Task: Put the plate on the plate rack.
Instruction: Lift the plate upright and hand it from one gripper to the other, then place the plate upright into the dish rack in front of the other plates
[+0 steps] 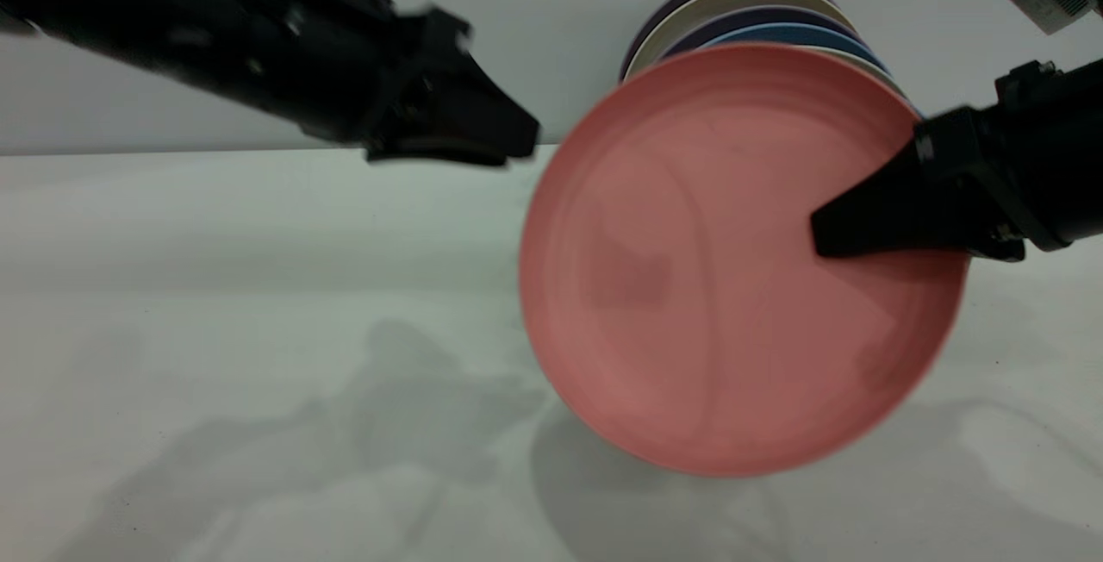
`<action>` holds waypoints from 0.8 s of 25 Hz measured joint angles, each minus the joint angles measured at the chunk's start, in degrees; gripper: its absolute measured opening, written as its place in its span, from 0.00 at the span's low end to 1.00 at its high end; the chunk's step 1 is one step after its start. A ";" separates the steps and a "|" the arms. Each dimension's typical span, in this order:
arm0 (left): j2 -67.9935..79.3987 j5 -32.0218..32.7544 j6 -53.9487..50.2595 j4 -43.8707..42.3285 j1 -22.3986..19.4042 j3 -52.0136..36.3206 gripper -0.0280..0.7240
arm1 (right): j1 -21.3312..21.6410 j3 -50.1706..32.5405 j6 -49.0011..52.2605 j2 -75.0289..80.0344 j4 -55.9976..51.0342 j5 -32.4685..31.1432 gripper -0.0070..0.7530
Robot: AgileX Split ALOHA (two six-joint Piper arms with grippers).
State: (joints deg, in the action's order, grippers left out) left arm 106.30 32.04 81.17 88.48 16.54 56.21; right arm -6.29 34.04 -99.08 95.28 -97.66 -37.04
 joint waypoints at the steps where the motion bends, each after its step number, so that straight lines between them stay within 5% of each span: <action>1: -0.71 0.00 -0.20 0.02 -0.70 0.00 0.49 | 0.00 0.47 -0.05 0.00 1.47 0.63 0.17; 6: -3.62 0.17 -3.71 -3.40 -2.09 0.00 0.66 | 0.00 5.39 3.34 -2.62 12.50 2.36 0.16; 14: -3.63 0.17 -6.20 -7.67 -2.14 0.00 0.67 | 0.00 15.83 14.63 -12.57 44.65 1.56 0.16; 20: -3.63 0.11 -6.20 -7.72 -2.14 0.00 0.67 | -1.25 17.25 14.70 -13.71 55.61 3.84 0.16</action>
State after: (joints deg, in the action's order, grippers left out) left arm 102.67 32.15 74.97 80.76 14.41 56.21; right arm -7.53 51.29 -84.38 81.56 -42.05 -33.21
